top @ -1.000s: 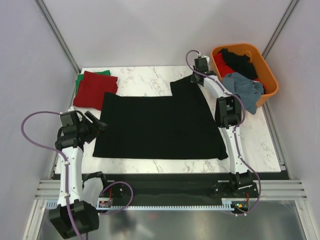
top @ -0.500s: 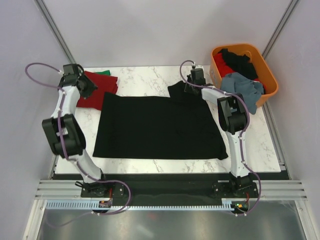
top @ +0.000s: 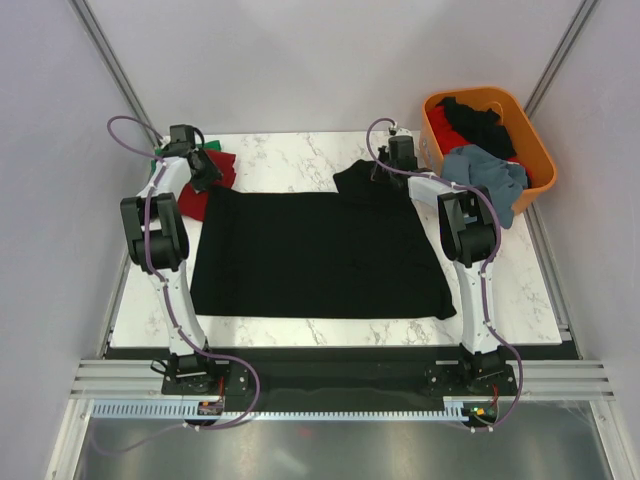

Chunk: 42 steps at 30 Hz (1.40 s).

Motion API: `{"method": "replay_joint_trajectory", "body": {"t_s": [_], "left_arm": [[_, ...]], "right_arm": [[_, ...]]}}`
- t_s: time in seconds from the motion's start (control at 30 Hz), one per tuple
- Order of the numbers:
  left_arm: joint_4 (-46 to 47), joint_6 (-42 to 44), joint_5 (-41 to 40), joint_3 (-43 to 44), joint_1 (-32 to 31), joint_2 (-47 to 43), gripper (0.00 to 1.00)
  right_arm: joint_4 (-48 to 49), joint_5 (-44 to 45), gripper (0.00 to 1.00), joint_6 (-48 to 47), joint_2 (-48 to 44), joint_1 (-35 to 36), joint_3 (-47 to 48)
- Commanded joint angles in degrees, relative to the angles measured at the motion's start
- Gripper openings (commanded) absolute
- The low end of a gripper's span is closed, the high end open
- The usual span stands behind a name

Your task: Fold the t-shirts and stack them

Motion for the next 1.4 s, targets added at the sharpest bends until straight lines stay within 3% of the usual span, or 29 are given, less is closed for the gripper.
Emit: {"method": "replay_joint_trajectory", "body": {"t_s": [0.0,0.1,0.3,0.7,1.07,1.37], "left_arm": [[1.0,2.4,-3.9,1.0,-0.4,-1.2,0.51],[1.1,2.8,-4.8,0.4,-0.5,-1.1,0.5],[0.7,2.9,-5.3,0.2,-1.3,-1.2,0.38],[-0.6,2.2,-6.6,0.3,-2.7,-3.0,0.02],[-2.6,0.9,-6.9,0.1,-2.7,-7.6,0.02],[-3.1,0.5,-7.7,-7.1,-2.6,-15.3,0.02]], "right_arm": [[3.3,-2.4,0.0,1.7,1.0,-0.5,-0.3],[3.5,-3.0,0.0,2.5,1.2,-0.8,-0.4],[3.8,-4.0,0.0,3.7,2.0,-1.6,-0.3],[3.9,-5.3,0.0,4.7,3.1,-2.0,0.1],[3.9,-10.8,0.0,2.9,-0.7,-2.0,-0.8],[7.5,-15.6,0.0,0.6,-12.1,-2.0,-10.4]]}}
